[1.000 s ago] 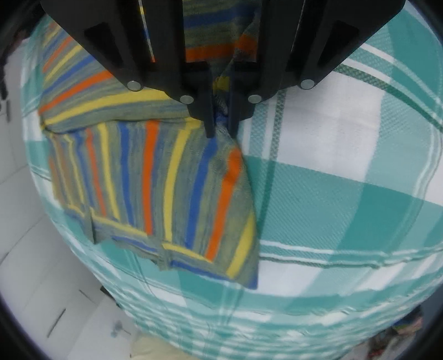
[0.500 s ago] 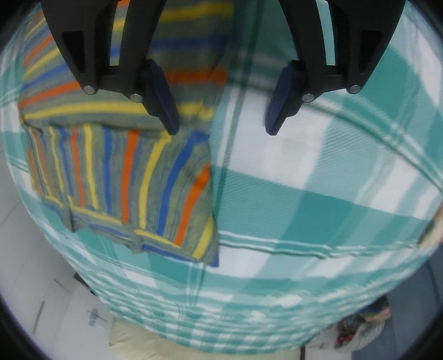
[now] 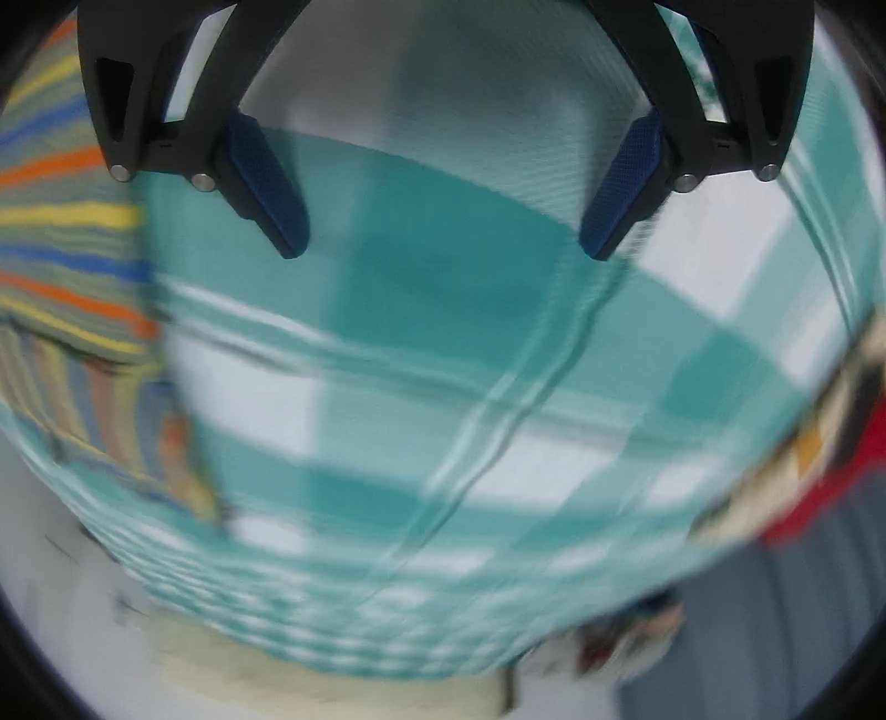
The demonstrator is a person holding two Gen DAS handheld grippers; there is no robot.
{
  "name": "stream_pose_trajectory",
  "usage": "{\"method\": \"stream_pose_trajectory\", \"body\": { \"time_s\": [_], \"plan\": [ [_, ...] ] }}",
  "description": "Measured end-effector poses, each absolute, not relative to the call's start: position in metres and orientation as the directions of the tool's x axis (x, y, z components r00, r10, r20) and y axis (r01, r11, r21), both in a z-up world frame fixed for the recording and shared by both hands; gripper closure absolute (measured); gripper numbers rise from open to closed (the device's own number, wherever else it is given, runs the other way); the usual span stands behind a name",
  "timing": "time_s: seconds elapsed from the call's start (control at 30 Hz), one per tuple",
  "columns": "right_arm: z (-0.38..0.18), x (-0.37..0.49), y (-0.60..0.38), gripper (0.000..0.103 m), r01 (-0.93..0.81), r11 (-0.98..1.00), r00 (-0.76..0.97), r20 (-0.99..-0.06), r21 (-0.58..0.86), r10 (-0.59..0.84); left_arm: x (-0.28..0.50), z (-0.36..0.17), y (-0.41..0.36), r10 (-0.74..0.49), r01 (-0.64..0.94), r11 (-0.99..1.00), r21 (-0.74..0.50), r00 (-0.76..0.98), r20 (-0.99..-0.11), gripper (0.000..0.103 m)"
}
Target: Fold small clothes
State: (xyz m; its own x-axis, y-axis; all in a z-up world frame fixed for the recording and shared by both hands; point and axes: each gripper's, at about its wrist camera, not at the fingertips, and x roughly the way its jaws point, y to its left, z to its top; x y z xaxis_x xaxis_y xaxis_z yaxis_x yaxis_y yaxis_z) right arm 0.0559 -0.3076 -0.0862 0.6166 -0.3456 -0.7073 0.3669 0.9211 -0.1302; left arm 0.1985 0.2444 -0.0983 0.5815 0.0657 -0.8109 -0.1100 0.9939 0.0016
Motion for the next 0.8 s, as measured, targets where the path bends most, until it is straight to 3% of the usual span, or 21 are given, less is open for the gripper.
{"method": "stream_pose_trajectory", "body": {
  "time_s": [0.07,0.2,0.37,0.8],
  "plan": [
    [-0.101,0.057,-0.324,0.017,0.411,0.904,0.598,-0.714,-0.117,-0.364,0.202,-0.104,0.252,0.033,-0.121,0.992,-0.048,0.591,-0.806,0.0],
    [-0.116,0.053,-0.345,0.009,0.427,0.904,0.618,-0.729,-0.006,-0.296,0.203,-0.105,0.239,0.098,-0.115,0.993,0.037,0.587,-0.804,0.0],
    [-0.121,0.056,-0.347,0.001,0.407,0.913,0.628,-0.734,0.027,-0.258,0.203,-0.105,0.243,0.079,-0.115,0.993,0.014,0.583,-0.809,0.0],
    [-0.123,0.06,-0.345,0.0,0.405,0.914,0.623,-0.739,0.025,-0.256,0.197,-0.104,0.245,0.084,-0.115,0.993,0.02,0.583,-0.808,0.0]
  ]
}}
